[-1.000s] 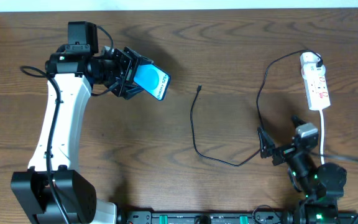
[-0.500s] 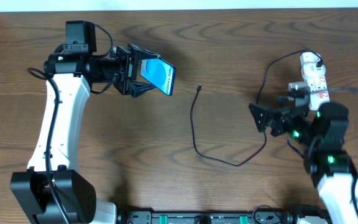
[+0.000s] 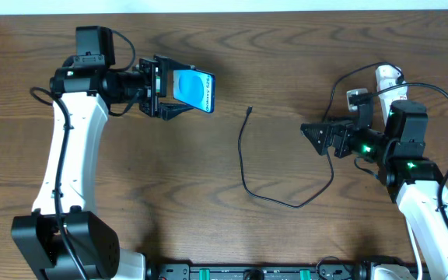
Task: Plug charger to phone and switch on socket
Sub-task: 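Raise the right arm and move its gripper toward the cable's USB-C end, then lower the right gripper and close it on the USB-C plug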
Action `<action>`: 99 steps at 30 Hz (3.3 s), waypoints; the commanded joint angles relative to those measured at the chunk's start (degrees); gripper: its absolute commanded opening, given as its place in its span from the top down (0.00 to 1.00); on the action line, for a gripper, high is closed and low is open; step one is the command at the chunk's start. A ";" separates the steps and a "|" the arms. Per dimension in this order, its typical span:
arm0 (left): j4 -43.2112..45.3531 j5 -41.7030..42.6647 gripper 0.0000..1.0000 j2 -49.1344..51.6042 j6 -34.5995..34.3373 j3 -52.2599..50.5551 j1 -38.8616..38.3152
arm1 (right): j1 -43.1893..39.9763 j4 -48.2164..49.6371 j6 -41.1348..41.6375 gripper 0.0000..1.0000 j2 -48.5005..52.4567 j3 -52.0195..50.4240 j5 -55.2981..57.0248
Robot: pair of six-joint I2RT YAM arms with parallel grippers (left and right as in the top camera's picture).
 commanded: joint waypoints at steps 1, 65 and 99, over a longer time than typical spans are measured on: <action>0.17 3.78 0.41 0.22 -1.73 -0.17 0.76 | 0.37 1.55 6.19 0.01 -0.02 1.44 0.52; -8.96 -44.94 0.44 0.28 16.50 -0.98 1.07 | 19.47 -10.97 28.35 0.11 36.92 36.00 18.69; -9.20 -41.27 0.44 0.28 15.17 -0.98 -0.44 | 24.70 -3.89 35.10 0.51 52.83 35.98 11.28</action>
